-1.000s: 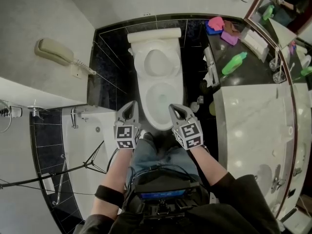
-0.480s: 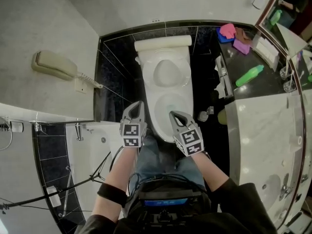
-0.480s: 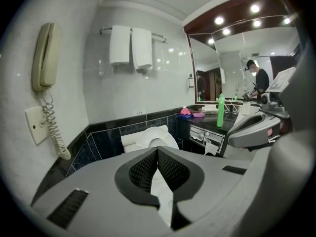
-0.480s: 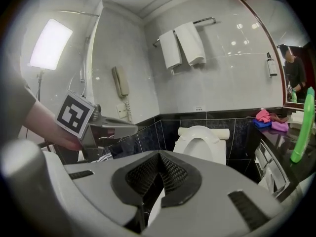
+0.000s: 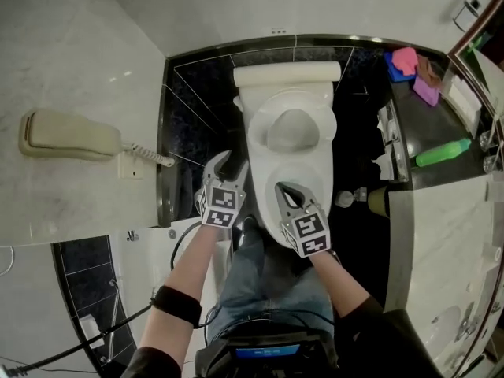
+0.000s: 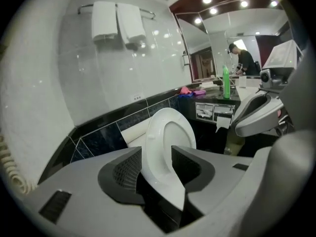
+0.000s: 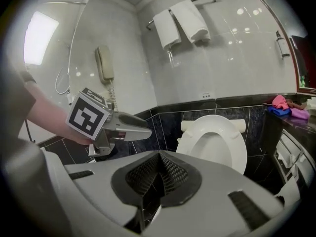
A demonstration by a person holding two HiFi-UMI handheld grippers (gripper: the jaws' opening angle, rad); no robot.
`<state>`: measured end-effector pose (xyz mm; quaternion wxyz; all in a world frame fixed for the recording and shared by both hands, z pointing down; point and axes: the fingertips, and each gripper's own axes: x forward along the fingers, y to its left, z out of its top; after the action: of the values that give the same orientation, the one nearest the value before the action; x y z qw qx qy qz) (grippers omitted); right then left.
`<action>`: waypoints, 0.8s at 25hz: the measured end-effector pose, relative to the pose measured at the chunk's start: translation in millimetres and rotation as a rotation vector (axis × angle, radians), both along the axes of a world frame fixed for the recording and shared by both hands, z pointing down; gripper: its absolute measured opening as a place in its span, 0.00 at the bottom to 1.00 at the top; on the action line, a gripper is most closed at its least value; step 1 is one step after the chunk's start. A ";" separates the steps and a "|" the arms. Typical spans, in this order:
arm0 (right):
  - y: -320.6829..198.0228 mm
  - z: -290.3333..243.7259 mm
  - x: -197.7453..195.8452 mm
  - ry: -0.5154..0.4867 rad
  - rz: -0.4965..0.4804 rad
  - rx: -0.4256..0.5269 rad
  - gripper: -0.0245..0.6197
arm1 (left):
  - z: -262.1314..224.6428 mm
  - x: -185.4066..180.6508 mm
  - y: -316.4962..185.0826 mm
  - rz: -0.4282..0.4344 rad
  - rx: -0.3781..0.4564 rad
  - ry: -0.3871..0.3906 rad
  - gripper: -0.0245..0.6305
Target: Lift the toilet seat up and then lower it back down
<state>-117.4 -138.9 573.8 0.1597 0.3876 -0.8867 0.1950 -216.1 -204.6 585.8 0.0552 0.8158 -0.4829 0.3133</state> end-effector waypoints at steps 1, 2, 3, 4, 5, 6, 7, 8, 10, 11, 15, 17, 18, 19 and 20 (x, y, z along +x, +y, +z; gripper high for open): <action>-8.7 8.9 -4.8 0.005 0.000 -0.001 0.04 | 9.3 -5.7 -11.1 0.010 -0.008 -0.024 0.34; -16.8 16.0 -10.5 0.008 -0.002 -0.005 0.04 | 18.4 -11.1 -22.8 0.018 -0.013 -0.045 0.37; -24.1 22.1 -16.3 0.010 -0.006 -0.010 0.04 | 27.6 -15.9 -34.5 0.025 -0.015 -0.062 0.43; -30.4 28.7 -21.8 0.013 -0.010 -0.014 0.04 | 37.4 -20.3 -45.3 0.032 -0.018 -0.077 0.47; -36.1 35.8 -27.1 0.016 -0.015 -0.018 0.04 | 47.6 -24.5 -55.4 0.039 -0.024 -0.091 0.48; -41.6 42.9 -32.3 0.020 -0.020 -0.021 0.04 | 58.3 -28.3 -65.0 0.047 -0.034 -0.103 0.48; -47.2 50.1 -37.2 0.024 -0.024 -0.023 0.04 | 69.2 -31.8 -74.3 0.057 -0.047 -0.113 0.49; -52.9 57.3 -41.7 0.027 -0.028 -0.025 0.04 | 80.0 -34.9 -83.5 0.068 -0.060 -0.125 0.50; -64.1 71.6 -48.9 0.031 -0.032 -0.029 0.04 | 100.6 -41.2 -101.3 0.089 -0.080 -0.157 0.50; -69.8 78.8 -51.8 0.033 -0.033 -0.030 0.04 | 109.8 -44.2 -110.3 0.101 -0.085 -0.176 0.50; -92.8 107.6 -62.7 0.037 -0.025 -0.040 0.04 | 140.4 -54.0 -146.2 0.146 -0.084 -0.247 0.50; -102.5 120.5 -68.3 0.032 -0.025 -0.046 0.04 | 153.4 -58.0 -162.6 0.161 -0.082 -0.268 0.50; -106.8 126.1 -71.4 0.028 -0.026 -0.047 0.04 | 159.5 -60.3 -170.7 0.165 -0.082 -0.279 0.50; -111.0 131.4 -74.9 0.025 -0.028 -0.048 0.04 | 165.6 -63.0 -178.7 0.168 -0.082 -0.290 0.50; -115.1 136.5 -78.9 0.020 -0.030 -0.048 0.04 | 171.7 -66.1 -186.6 0.171 -0.083 -0.302 0.50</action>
<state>-196.3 -254.0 710.3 0.1810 0.3723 -0.8858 0.2100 -282.1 -391.2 757.5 -0.0114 0.7946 -0.4013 0.4555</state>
